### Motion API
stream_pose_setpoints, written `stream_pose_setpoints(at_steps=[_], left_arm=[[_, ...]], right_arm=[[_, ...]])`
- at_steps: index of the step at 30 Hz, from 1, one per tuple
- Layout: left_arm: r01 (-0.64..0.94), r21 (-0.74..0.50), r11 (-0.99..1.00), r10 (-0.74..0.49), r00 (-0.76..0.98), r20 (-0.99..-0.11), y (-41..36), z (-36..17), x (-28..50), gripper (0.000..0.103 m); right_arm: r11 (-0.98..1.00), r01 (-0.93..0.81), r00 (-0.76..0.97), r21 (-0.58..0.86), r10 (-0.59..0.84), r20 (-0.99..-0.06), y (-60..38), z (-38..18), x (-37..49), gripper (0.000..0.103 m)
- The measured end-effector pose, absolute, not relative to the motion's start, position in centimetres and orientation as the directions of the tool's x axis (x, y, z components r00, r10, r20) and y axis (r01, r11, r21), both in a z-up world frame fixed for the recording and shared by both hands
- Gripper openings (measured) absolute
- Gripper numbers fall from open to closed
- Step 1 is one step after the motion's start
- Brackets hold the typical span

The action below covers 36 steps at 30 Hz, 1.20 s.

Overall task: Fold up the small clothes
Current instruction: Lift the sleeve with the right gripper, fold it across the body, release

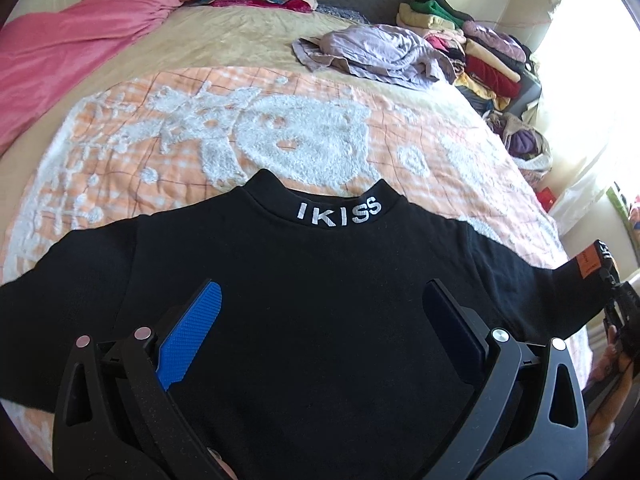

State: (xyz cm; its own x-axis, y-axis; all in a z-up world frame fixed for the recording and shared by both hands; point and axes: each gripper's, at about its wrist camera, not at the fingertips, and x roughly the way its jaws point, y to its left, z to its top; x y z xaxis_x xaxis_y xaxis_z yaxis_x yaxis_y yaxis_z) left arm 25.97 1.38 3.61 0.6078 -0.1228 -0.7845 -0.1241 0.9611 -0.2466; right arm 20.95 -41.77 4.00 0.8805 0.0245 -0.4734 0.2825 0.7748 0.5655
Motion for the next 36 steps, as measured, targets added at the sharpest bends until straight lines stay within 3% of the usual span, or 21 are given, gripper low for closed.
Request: stream_pose_setpoints(at_steps=[17, 24, 29, 36], left_arm=[[-0.177, -0.282, 0.943, -0.115, 0.622, -0.774, 4.8, 4.8, 23.4, 0.095], [-0.131, -0.304, 0.944, -0.163, 0.615, -0.771, 4.8, 4.4, 22.7, 0.095], [-0.121, -0.406, 0.906, -0.253, 0.613, -0.748, 5.6, 3.9, 22.5, 0.095], [-0.123, -0.440, 0.889, -0.268, 0.640, -0.720, 6.3, 3.9, 22.1, 0.095]], right_arm=[[0.925, -0.082, 0.860, 0.372, 0.254, -0.443, -26.9, 7.8, 21.4, 0.012], [0.938, -0.151, 0.831, 0.312, 0.292, -0.473, -23.3, 7.6, 21.4, 0.012], [0.943, -0.198, 0.808, 0.269, 0.312, -0.500, -20.7, 6.9, 21.2, 0.012], [0.932, -0.285, 0.759, 0.224, 0.363, -0.541, -17.6, 5.9, 21.0, 0.015]])
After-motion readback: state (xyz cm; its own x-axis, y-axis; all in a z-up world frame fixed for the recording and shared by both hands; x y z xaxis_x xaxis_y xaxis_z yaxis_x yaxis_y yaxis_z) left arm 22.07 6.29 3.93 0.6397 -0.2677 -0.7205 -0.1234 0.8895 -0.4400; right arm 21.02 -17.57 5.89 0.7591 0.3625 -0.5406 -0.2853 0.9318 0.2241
